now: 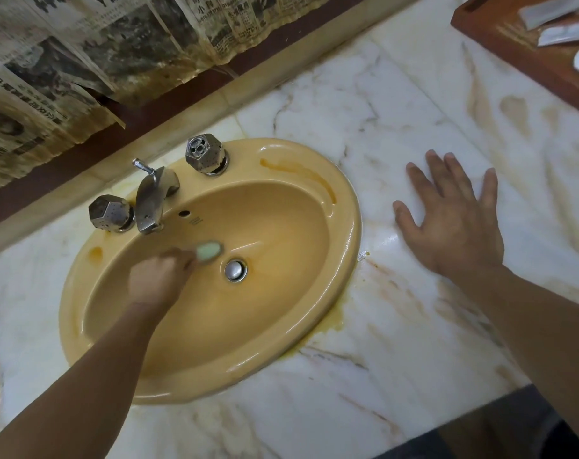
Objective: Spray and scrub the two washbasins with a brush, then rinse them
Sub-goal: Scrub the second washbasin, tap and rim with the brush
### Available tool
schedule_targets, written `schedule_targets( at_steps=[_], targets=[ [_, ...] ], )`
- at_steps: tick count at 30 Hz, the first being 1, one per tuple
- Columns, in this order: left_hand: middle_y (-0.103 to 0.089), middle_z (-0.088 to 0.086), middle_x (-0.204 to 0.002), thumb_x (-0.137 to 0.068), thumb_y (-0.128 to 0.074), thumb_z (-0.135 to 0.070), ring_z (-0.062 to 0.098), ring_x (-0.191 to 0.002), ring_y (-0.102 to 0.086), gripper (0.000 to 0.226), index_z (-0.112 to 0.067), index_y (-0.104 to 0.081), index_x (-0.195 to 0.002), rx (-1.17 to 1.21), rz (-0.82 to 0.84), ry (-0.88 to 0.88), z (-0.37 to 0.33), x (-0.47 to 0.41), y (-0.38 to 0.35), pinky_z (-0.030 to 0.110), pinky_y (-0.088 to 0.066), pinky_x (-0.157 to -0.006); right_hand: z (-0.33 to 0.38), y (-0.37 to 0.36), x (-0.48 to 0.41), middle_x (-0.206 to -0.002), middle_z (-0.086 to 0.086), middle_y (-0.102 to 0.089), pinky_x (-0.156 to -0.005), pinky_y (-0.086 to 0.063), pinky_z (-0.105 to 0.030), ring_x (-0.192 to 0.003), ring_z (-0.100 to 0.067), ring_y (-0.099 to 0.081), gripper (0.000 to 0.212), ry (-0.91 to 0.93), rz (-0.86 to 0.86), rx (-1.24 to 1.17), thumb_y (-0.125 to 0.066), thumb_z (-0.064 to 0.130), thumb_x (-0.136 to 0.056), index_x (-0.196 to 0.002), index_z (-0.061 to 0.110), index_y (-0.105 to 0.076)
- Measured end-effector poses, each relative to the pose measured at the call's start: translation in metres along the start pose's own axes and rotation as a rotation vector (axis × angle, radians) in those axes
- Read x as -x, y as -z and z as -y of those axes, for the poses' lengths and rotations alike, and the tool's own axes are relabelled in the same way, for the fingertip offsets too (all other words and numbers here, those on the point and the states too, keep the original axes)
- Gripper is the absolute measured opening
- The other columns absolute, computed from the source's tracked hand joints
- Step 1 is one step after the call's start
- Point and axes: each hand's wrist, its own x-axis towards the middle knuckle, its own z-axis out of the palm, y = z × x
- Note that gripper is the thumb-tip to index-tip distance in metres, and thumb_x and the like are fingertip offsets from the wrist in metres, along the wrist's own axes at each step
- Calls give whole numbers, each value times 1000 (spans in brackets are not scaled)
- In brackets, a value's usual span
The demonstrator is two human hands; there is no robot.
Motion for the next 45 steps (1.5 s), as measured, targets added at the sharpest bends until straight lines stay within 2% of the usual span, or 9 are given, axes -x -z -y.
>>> schedule_targets(
  at_steps=[3,10,14,19,24,30,35,38,45],
  targets=[
    [-66,1,-92,-103,-55,-42,32,-78,-66,25,-28,-73,-113,52,295,94,-8,11,-8,32,-43,-59,0,0,1,-169,-2,-18,-122,-6,-62,-156,-20,-11,68,1,9,3,-22,60,-101,-159,26,-28],
    [-66,3,-81,-96,-68,-31,29,-62,-62,11,-22,-75,-97,-31,162,74,4,3,21,28,-45,-48,-1,0,0,-169,0,-16,-123,-5,-61,-157,-19,-8,66,-6,25,9,-23,60,-102,-159,28,-25],
    [-72,8,-88,-96,-63,-46,34,-83,-65,22,-30,-78,-92,250,417,300,-24,23,7,36,-47,-64,0,-1,1,-169,-1,-16,-123,-5,-61,-157,-19,-8,66,-7,26,8,-24,60,-102,-159,27,-25],
    [-71,-11,-83,-87,-80,-33,10,-81,-63,11,-38,-77,-78,447,692,275,-11,67,24,32,-48,-73,-1,-2,1,-169,0,-15,-123,-5,-61,-157,-19,-8,66,-9,29,4,-22,61,-102,-160,28,-25],
    [-69,-1,-98,-93,-69,-47,22,-86,-60,11,-38,-73,-87,104,619,421,9,69,32,34,-49,-73,1,0,1,-169,0,-16,-123,-5,-61,-157,-19,-8,66,-9,30,-6,-23,60,-102,-159,28,-25],
    [-71,-9,-92,-88,-77,-38,11,-84,-63,14,-39,-71,-76,404,704,295,-38,63,34,31,-48,-72,0,0,1,-169,-1,-16,-123,-4,-61,-156,-19,-8,65,-1,29,-16,-26,58,-103,-159,27,-26],
    [-67,3,-95,-83,-72,-56,23,-87,-68,40,-18,-68,-95,-165,923,363,28,49,74,34,-57,-80,-1,1,1,-169,0,-15,-124,-2,-60,-157,-18,-6,65,-6,36,-10,-25,59,-103,-160,27,-25],
    [-67,-4,-72,-79,-78,-44,14,-68,-64,31,-16,-67,-74,-252,1056,355,57,40,98,26,-55,-69,0,0,1,-169,0,-15,-124,-2,-60,-157,-19,-6,65,-8,35,-3,-24,59,-102,-159,27,-24],
    [-58,-10,-58,-80,-81,-33,13,-63,-54,24,-20,-72,-63,332,885,316,-21,50,56,28,-40,-61,0,0,1,-169,-1,-16,-123,-3,-60,-156,-20,-9,66,-2,23,1,-22,59,-102,-159,26,-26]
  ],
)
